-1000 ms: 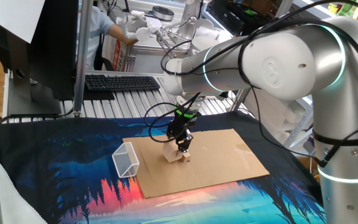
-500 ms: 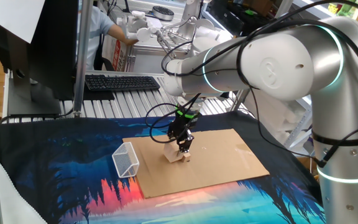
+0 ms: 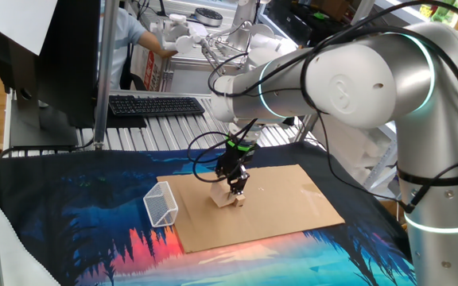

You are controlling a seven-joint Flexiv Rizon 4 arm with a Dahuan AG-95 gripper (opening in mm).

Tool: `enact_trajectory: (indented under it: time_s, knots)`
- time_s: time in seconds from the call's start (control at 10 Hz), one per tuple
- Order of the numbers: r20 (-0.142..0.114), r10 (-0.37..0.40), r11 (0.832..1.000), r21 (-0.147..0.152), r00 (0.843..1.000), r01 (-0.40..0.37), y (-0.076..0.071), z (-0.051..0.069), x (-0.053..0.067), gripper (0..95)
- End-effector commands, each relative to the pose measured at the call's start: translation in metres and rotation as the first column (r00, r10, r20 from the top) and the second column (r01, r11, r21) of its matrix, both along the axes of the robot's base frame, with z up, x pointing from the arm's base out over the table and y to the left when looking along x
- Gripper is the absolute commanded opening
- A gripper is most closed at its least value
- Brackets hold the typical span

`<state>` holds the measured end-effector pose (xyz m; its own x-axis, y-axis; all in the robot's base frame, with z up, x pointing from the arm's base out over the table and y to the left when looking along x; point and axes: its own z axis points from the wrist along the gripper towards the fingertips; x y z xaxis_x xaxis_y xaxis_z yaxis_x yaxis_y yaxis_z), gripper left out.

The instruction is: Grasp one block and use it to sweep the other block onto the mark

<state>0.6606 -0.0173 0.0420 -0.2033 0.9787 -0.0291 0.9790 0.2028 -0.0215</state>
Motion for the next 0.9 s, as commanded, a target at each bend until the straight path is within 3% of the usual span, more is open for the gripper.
enact_trajectory:
  time_s: [0.1,0.4,0.7,0.9]
  knots:
    - [0.008,-0.021,1.000,0.010,1.000,0.021,0.007,0.007,-0.002,0.0]
    - [0.032,-0.001,1.000,0.012,0.999,0.000,0.005,0.011,0.005,0.0]
    - [0.054,0.024,0.999,0.022,0.998,-0.026,-0.005,0.019,0.028,0.0]
    - [0.068,0.034,0.999,0.016,0.997,-0.035,-0.009,0.022,0.035,0.0]
